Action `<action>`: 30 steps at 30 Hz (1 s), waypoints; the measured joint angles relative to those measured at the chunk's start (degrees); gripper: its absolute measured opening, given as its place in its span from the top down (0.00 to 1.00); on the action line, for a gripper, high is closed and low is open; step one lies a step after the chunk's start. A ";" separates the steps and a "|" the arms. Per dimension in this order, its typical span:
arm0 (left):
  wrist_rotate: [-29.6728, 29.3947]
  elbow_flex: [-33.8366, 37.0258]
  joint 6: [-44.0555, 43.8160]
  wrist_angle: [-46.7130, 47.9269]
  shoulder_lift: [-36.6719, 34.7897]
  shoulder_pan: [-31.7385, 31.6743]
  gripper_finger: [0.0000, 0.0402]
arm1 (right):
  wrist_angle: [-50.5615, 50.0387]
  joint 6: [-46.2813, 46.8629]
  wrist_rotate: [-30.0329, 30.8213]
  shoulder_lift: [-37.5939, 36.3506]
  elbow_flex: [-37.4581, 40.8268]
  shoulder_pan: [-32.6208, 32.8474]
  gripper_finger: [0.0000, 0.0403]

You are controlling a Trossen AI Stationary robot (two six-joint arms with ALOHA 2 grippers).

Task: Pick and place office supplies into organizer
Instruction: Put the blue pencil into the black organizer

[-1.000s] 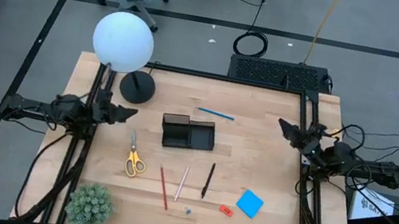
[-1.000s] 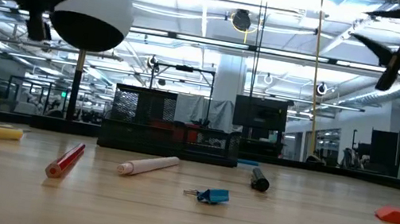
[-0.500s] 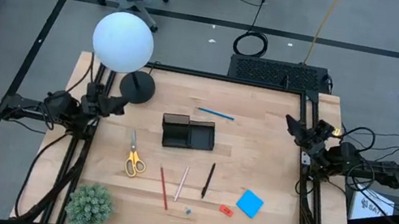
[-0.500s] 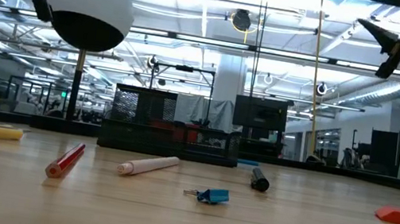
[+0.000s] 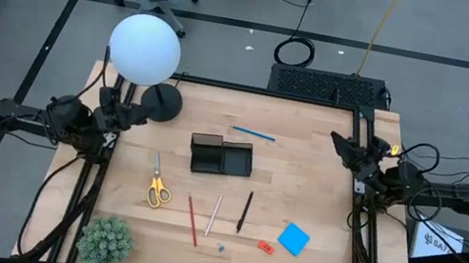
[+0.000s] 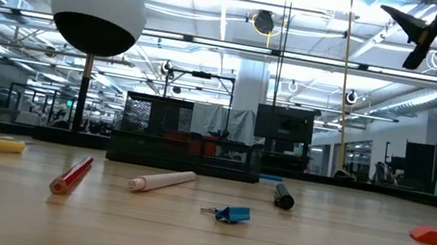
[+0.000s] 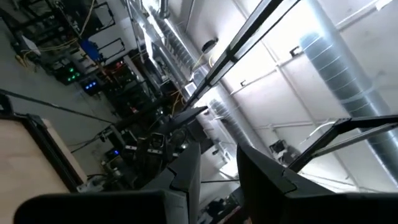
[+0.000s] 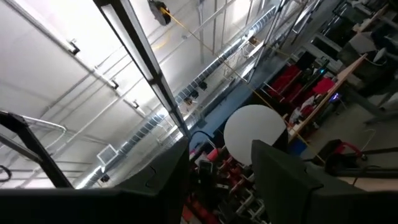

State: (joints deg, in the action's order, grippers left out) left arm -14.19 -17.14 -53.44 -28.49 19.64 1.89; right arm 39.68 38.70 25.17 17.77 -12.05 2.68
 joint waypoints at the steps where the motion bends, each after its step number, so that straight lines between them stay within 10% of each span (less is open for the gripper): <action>1: 0.65 -1.20 0.50 0.02 1.48 0.00 0.76 | -0.04 -0.63 -0.13 0.91 -0.73 0.00 0.58; 12: 4.07 -16.04 12.50 2.21 12.34 0.00 0.76 | -4.15 -9.32 -1.49 9.35 -13.46 0.02 0.58; 30: 4.12 -34.64 16.82 23.78 23.32 0.00 0.76 | -37.84 -12.72 -1.40 25.35 -42.03 -1.08 0.58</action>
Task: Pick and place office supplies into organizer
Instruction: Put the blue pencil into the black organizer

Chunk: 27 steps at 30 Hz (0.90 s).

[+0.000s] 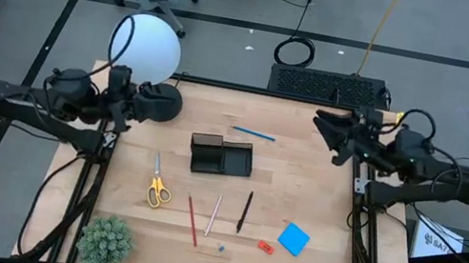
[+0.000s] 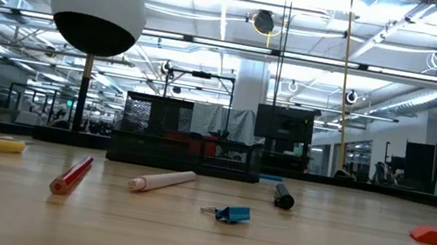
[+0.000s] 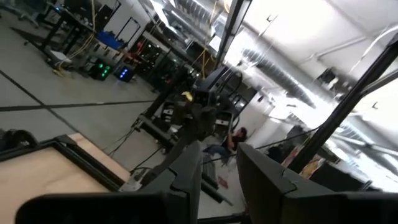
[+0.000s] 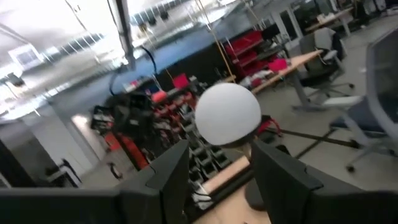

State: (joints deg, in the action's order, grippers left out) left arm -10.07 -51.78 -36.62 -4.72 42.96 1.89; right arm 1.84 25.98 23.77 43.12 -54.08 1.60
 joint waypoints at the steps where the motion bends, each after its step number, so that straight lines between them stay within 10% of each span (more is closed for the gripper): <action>1: -0.01 -1.04 0.50 1.26 0.45 0.00 0.76 | -2.16 -0.19 -0.02 0.80 -1.55 -0.34 0.58; 11: 0.04 -8.39 4.30 8.07 2.95 0.00 0.76 | -26.40 -1.31 -3.69 9.28 -18.42 -6.06 0.58; 27: -0.02 -8.71 3.31 8.01 2.93 0.00 0.76 | -44.29 -9.35 -28.61 25.14 -34.17 -25.86 0.58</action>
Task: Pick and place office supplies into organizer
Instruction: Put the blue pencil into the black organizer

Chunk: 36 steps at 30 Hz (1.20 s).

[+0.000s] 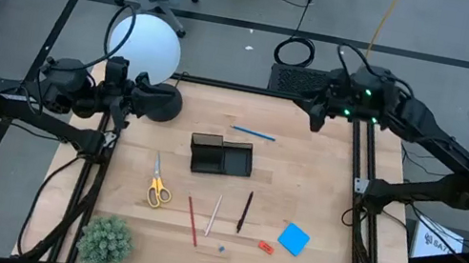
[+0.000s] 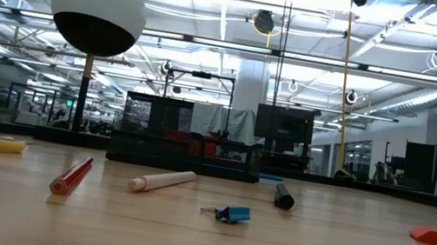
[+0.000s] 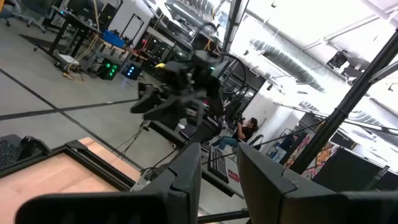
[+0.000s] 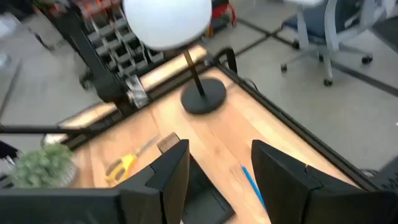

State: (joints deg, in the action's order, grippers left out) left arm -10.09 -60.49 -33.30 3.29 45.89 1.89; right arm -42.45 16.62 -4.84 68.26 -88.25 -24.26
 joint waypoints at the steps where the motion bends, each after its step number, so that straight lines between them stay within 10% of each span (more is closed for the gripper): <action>1: -0.02 0.00 0.00 -0.02 0.00 0.00 0.76 | -0.93 -0.91 -0.79 1.00 -0.62 -0.85 0.58; 21: -0.26 0.02 -1.51 -0.04 -0.02 -1.11 0.76 | -13.19 -17.66 -7.21 18.77 -4.96 -8.85 0.58; 36: 11.61 0.03 -2.80 0.38 -0.03 -4.76 0.76 | -13.08 -22.84 -0.78 29.66 -5.02 -9.02 0.58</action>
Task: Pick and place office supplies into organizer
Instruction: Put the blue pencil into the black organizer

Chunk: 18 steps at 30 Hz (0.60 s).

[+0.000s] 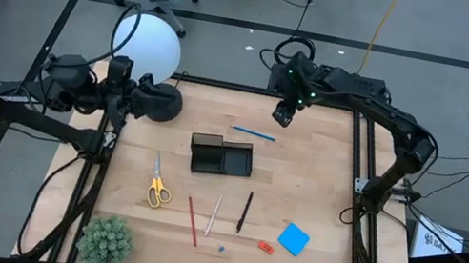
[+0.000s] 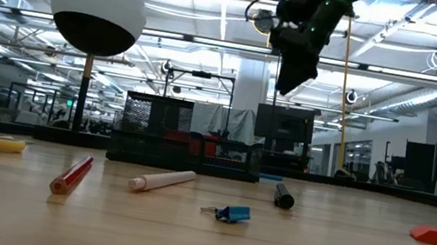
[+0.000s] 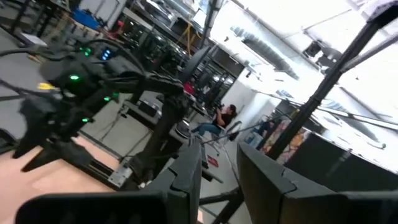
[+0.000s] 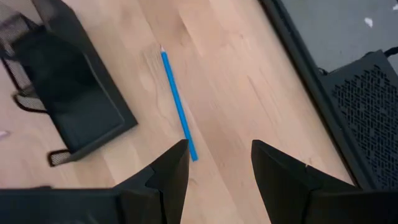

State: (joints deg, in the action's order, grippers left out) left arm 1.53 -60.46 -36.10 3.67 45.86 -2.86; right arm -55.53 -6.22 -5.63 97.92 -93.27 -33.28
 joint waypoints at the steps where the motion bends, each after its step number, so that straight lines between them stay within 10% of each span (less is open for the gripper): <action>1: 0.32 0.02 0.06 0.40 -0.01 -0.17 0.76 | 0.06 -0.50 -0.02 0.60 0.00 0.17 0.58; 18: -0.27 0.04 -0.24 3.95 0.00 -4.13 0.76 | -1.37 -14.62 5.71 5.13 0.00 2.65 0.58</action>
State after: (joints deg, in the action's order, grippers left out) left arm 1.26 -60.42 -36.34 7.62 45.86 -7.00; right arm -56.90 -20.84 0.08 103.04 -93.27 -30.63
